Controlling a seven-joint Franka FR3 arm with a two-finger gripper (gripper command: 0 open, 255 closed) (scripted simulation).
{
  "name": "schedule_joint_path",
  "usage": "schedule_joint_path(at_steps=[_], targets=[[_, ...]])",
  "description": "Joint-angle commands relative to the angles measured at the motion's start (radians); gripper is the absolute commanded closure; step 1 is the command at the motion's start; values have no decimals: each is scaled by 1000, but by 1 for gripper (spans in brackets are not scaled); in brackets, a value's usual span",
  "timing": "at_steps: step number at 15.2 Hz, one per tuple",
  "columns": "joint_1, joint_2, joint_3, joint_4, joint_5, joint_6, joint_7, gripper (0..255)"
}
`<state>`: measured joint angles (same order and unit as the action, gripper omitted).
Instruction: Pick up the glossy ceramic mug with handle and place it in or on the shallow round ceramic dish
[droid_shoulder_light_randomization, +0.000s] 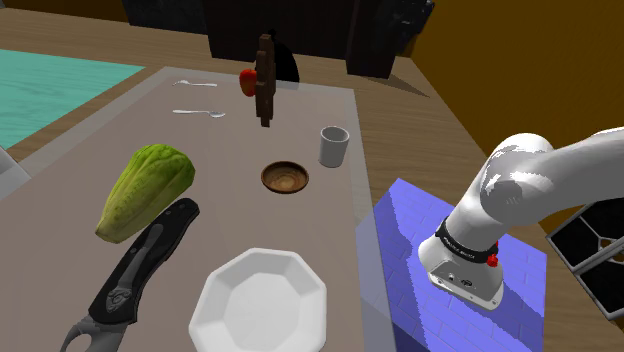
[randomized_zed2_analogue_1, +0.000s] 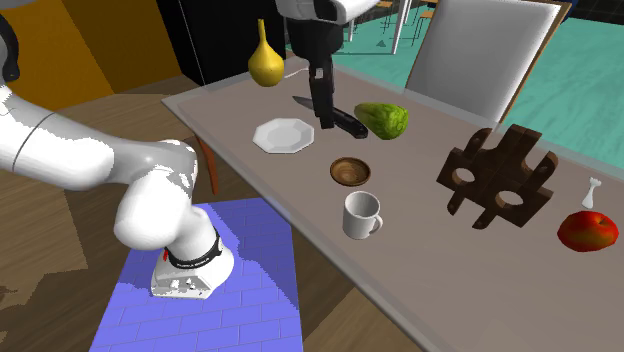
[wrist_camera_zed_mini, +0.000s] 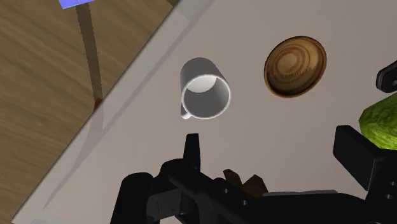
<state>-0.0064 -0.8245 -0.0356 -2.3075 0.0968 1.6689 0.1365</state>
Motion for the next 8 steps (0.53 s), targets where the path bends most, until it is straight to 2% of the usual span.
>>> schedule_joint_path(at_steps=[1, 8], targets=[[0, 0, 0, 0, 0, 0, 0, 0], [6, 119, 55, -126, -23, 193, 7, 0]])
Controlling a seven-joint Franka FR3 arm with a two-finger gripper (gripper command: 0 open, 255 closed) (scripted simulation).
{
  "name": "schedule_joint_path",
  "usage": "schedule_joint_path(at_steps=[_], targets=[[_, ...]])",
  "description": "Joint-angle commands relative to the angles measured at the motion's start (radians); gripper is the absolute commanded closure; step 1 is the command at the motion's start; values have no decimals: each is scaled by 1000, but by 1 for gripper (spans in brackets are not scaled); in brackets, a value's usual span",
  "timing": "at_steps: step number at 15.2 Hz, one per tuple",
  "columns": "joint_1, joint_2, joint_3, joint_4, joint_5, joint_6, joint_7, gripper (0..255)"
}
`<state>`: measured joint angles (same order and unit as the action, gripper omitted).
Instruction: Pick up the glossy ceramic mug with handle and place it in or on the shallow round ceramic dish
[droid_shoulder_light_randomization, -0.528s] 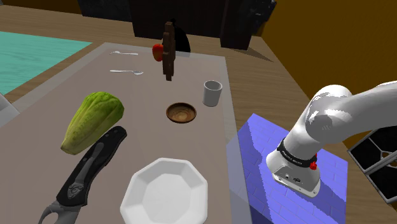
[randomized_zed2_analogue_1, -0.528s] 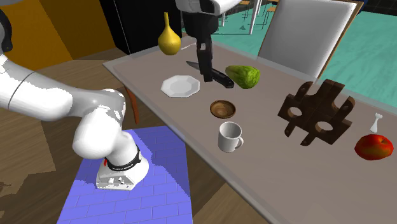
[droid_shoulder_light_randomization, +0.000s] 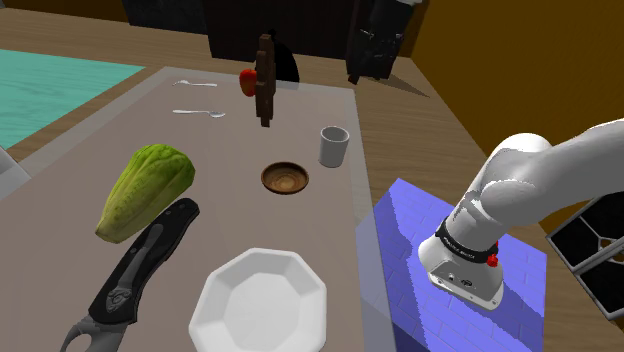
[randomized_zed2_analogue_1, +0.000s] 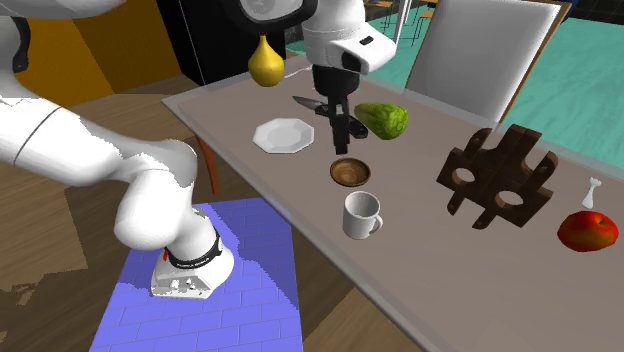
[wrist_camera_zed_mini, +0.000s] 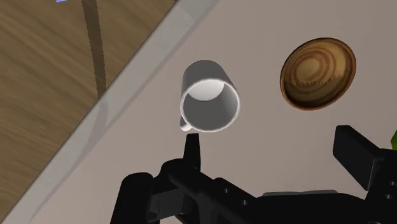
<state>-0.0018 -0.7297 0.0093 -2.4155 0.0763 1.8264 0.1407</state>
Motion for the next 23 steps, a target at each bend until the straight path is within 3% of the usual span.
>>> schedule_joint_path(at_steps=[1, 13, 23], targets=[[2, 46, 17, -32, -7, 64, 5, 0], [-12, 399, 104, -115, -95, 405, 65, 0], [-19, 487, 110, -162, -114, 535, 78, 0]])
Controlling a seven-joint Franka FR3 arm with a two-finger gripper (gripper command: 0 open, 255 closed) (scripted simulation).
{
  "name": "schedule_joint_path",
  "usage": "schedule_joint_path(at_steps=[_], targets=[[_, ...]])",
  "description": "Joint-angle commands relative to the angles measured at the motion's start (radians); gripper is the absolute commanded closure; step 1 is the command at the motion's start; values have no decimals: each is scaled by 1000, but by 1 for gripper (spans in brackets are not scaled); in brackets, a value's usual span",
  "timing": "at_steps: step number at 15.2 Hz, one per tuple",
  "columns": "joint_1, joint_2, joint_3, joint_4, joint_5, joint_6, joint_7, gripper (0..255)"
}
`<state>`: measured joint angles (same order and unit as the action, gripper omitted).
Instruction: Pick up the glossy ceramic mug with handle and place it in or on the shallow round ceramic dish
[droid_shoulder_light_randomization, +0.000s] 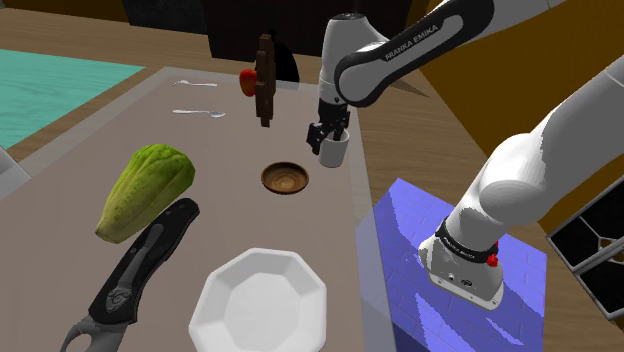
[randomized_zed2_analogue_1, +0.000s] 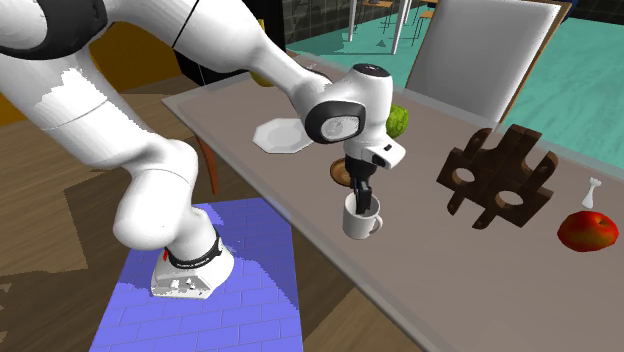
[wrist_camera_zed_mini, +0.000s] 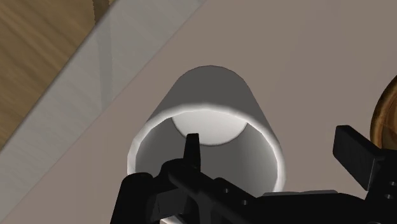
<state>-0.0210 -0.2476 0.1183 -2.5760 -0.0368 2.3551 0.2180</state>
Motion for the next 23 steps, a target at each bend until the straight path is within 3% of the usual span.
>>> schedule_joint_path(at_steps=[1, 6, 7, 16, 23], targets=[[0, 4, 1, -1, -1, 6, 1, 0], [0, 4, 0, -1, -1, 6, 1, 0], [0, 4, 0, -1, -1, 6, 1, 255], [0, 4, 1, -1, -1, 6, 1, 255], [4, -58, -4, 45, 10, -102, -11, 255]])
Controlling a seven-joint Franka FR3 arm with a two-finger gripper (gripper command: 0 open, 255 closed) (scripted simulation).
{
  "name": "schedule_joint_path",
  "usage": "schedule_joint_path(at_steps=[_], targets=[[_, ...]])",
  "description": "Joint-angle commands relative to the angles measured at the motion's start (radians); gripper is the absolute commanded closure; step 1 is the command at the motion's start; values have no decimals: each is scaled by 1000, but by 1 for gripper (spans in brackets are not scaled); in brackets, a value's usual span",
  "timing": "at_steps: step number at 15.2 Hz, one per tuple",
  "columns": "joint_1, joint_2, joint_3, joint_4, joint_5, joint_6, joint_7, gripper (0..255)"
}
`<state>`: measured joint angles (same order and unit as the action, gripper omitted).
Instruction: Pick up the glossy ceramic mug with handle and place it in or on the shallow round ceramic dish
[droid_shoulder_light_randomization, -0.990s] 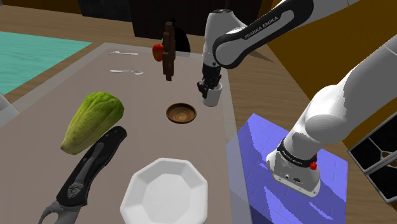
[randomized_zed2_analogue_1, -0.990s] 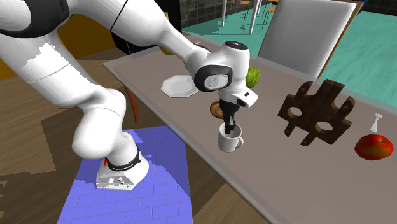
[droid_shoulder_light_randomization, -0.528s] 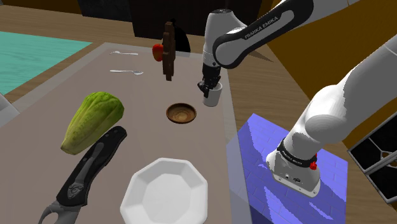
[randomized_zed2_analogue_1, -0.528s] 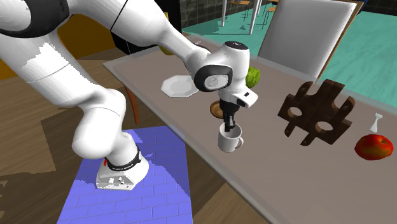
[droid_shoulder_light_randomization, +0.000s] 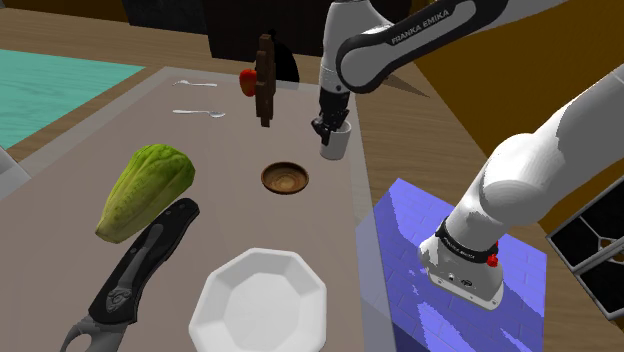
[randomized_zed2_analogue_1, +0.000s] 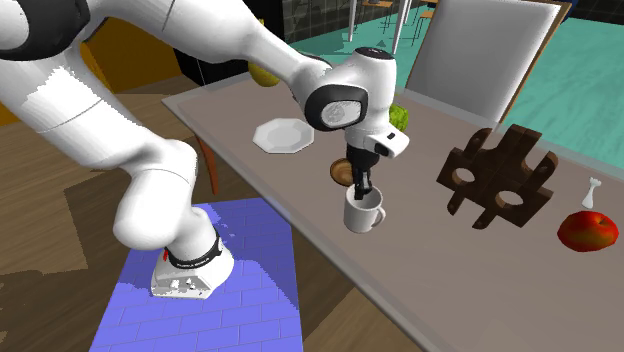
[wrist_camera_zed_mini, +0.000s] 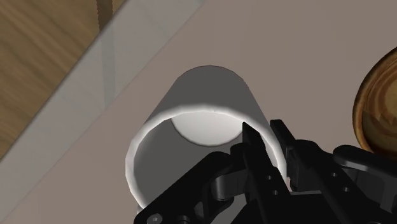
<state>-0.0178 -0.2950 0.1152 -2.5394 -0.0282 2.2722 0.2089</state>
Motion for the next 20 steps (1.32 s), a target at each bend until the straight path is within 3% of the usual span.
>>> schedule_joint_path(at_steps=[1, 15, 20], targets=[[1, -18, -2, 16, 3, -34, -4, 255], [4, -95, -9, 132, 12, -227, -19, 255], [49, -31, 78, 219, 32, -253, 103, 255]])
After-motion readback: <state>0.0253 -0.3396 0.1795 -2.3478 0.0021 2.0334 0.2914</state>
